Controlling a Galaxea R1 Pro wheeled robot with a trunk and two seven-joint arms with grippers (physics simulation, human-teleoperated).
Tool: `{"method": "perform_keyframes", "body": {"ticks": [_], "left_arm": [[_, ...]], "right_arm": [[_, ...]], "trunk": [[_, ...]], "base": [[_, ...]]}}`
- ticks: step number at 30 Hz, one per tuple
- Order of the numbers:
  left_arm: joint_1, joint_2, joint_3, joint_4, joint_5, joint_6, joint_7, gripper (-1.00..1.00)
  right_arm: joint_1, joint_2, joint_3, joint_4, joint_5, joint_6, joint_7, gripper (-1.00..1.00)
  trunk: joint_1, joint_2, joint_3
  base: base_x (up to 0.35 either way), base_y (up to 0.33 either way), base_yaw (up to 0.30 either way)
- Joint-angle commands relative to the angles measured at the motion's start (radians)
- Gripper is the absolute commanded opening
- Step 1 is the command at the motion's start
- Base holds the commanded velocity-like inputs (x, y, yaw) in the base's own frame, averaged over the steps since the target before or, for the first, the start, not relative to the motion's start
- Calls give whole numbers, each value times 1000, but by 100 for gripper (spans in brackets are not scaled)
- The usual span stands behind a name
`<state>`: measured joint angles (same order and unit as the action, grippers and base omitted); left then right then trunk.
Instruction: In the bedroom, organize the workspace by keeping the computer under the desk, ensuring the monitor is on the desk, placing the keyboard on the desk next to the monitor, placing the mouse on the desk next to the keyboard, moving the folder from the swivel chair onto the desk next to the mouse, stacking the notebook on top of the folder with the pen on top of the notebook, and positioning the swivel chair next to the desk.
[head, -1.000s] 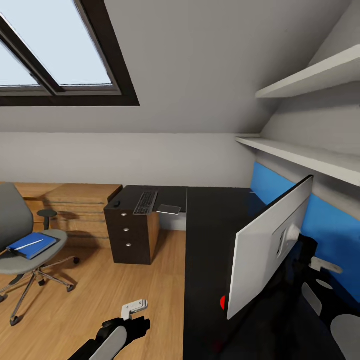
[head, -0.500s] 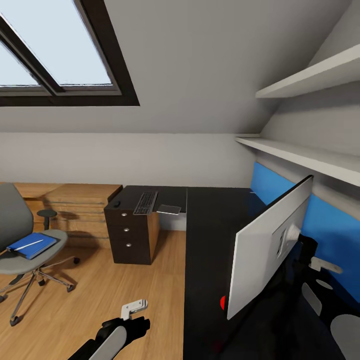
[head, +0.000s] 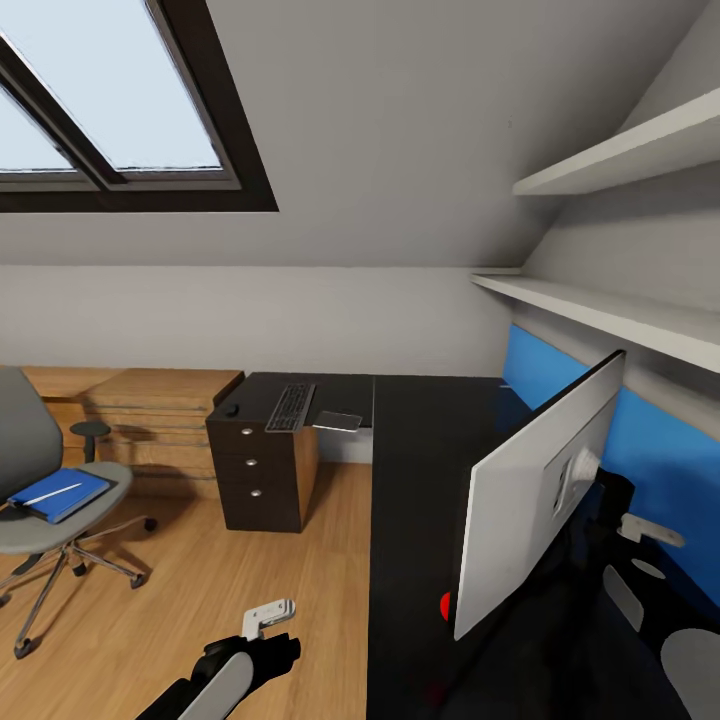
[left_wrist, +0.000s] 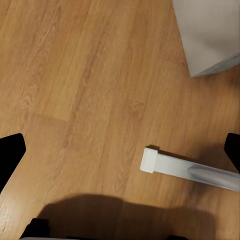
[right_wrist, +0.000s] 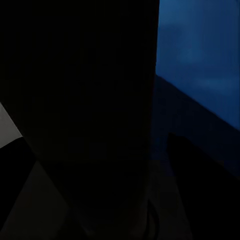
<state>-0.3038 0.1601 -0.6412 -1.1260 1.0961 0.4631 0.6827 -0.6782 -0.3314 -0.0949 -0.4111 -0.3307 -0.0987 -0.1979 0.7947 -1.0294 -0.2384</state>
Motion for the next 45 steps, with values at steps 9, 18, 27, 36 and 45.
{"method": "perform_keyframes", "body": {"ticks": [9, 18, 27, 36, 45], "left_arm": [[-1, 1, -3, -1, 7, 1, 8, 100], [-1, 1, -2, -1, 7, 1, 8, 100], [-1, 1, 0, -1, 8, 2, 6, 100], [2, -10, 6, -13, -4, -10, 12, 100], [1, -21, 9, -57, -28, -14, 12, 100]], "right_arm": [[0, 0, 9, 46, -16, -7, -1, -100], [0, 1, 9, 49, -16, -6, 6, -100], [0, -1, 28, 49, -13, -6, 111, -100], [-3, 9, 14, 34, 8, -25, 105, -100], [-3, 29, -27, 34, 28, -30, 104, -100]], "trunk": [[0, -1, -2], [0, -1, -2], [0, -1, -2], [0, -1, -1], [0, -1, -1]], "base": [[3, 0, 0], [0, 0, 0], [0, 0, 0], [0, 0, 0], [0, 0, 0]]}}
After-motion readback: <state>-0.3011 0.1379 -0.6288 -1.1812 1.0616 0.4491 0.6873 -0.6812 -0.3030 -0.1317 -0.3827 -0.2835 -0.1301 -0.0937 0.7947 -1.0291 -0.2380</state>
